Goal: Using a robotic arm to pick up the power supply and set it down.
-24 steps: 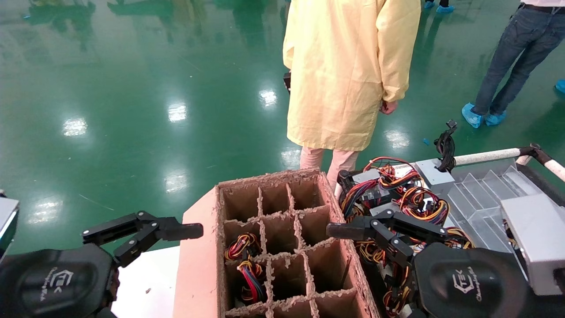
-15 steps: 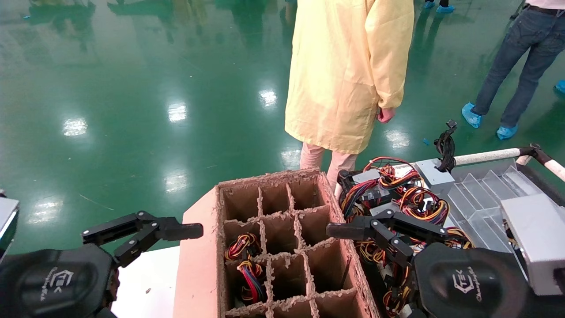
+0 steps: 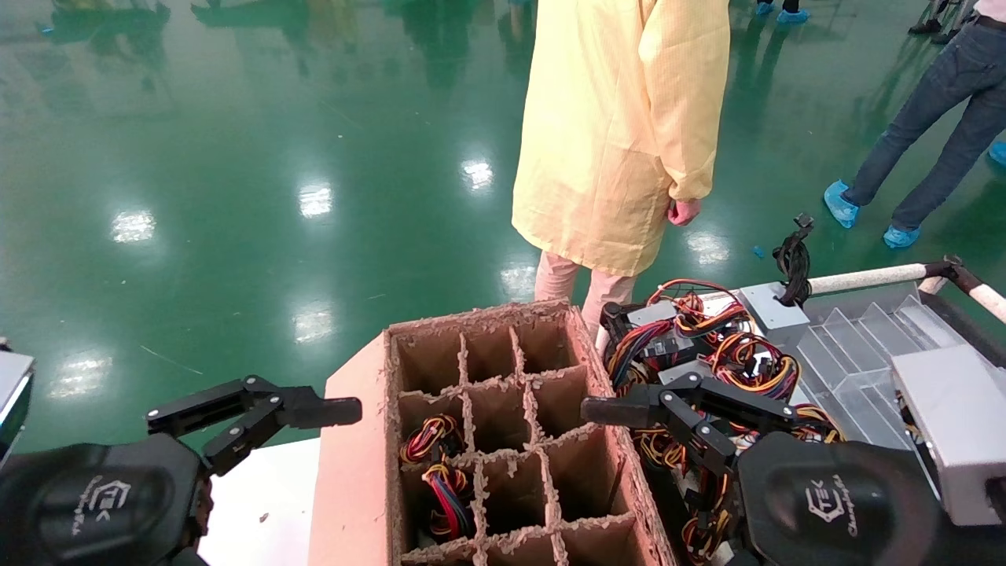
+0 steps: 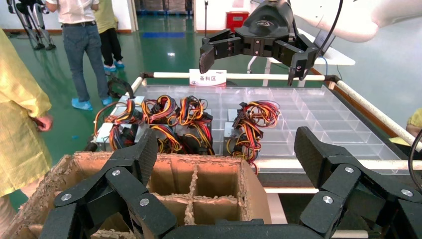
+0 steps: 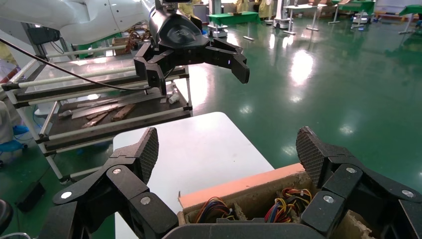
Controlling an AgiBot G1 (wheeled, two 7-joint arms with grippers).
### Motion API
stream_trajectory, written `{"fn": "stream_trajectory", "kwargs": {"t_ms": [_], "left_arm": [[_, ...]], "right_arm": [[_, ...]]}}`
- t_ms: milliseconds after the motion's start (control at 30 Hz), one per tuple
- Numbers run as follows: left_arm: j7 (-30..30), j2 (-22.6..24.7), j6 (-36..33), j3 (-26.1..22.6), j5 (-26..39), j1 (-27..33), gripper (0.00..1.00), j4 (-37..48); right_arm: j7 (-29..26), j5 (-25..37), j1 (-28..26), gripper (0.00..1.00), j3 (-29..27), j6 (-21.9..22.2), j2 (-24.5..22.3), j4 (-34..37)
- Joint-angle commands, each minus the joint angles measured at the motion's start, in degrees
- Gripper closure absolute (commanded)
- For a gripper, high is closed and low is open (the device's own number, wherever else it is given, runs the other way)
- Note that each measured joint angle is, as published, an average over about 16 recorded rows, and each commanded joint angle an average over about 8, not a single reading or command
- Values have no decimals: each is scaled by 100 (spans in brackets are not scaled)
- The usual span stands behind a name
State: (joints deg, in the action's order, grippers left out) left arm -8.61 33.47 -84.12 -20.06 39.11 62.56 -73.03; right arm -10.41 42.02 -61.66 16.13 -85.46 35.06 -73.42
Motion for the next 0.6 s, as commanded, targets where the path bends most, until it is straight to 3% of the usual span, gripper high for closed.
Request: {"fn": "stream_trajectory", "kwargs": {"t_ms": [33, 500, 600], "left_arm": [[0, 0, 0, 0, 0, 0, 0, 0], [0, 0, 0, 0, 0, 0, 0, 0], [0, 0, 0, 0, 0, 0, 34, 0]], "right_arm": [[0, 0, 0, 0, 0, 0, 0, 0], [0, 0, 0, 0, 0, 0, 0, 0], [0, 0, 0, 0, 0, 0, 0, 0]]}}
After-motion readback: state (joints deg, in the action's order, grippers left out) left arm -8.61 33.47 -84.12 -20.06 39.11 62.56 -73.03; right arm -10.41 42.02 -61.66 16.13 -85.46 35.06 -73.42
